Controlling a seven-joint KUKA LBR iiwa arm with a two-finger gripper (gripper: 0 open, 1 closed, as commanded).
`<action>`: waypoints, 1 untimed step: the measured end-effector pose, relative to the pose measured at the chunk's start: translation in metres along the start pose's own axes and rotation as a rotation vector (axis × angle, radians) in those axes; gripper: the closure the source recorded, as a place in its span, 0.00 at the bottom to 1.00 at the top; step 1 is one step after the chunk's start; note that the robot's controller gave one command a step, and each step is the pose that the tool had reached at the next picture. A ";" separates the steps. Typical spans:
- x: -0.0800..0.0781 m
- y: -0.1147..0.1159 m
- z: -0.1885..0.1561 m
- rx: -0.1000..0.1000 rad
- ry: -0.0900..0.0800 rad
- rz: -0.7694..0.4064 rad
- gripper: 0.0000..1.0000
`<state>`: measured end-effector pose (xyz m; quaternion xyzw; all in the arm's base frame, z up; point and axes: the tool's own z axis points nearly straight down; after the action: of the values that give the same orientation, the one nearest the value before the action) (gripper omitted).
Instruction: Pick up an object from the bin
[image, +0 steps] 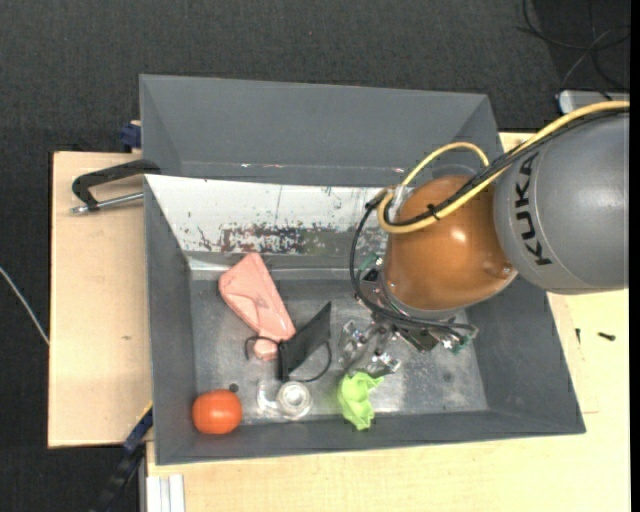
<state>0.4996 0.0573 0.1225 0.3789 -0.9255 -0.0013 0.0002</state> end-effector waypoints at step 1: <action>0.001 0.001 -0.037 0.007 -0.008 0.003 1.00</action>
Offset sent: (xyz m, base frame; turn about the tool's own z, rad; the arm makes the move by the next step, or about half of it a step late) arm 0.0079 0.0412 0.0066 0.1015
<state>0.4980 0.0570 0.1598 0.3777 -0.9259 0.0006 -0.0048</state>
